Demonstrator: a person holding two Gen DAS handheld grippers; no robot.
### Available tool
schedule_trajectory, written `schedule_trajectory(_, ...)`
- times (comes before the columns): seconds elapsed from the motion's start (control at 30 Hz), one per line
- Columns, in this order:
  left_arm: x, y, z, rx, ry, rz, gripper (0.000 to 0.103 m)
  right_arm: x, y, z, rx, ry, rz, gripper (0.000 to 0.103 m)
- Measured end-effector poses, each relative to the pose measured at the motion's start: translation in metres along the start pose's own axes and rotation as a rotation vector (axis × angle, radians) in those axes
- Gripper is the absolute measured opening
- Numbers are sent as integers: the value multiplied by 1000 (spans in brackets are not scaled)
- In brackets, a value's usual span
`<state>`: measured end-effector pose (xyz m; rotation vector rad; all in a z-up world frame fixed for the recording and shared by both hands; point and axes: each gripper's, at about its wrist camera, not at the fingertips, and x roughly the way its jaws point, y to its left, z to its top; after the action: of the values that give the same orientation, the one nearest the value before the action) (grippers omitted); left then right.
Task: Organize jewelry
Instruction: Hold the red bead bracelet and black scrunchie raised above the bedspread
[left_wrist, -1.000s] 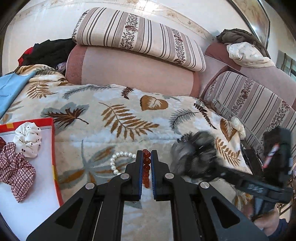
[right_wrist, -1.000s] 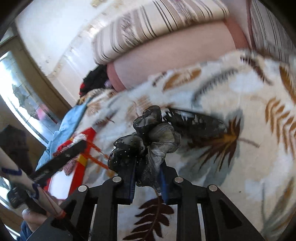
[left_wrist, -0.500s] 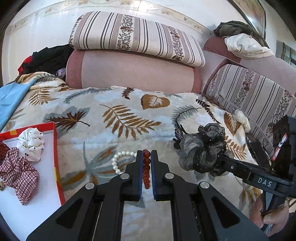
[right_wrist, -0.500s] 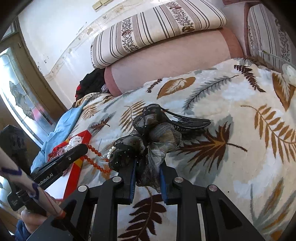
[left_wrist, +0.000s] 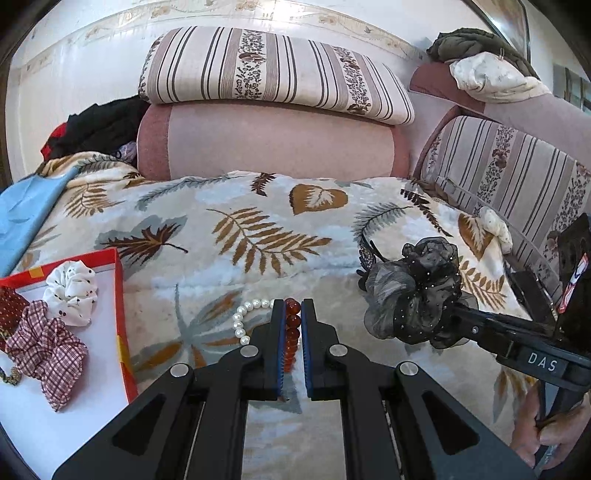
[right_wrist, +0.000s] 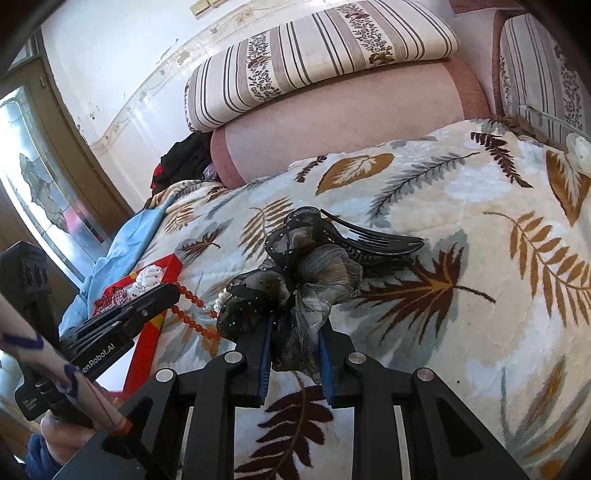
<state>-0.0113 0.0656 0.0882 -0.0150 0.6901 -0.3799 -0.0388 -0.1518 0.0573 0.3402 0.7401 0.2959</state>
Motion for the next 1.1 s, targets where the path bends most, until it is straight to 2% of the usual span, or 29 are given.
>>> schedule_trajectory(0.47,0,-10,-2,67,-9,54,8,1,0,-1,-5,3,-7,24)
schedule_trajectory(1.1,0,-11,-3,71,-8,56,8,1,1,-2,-9,3,-7,24)
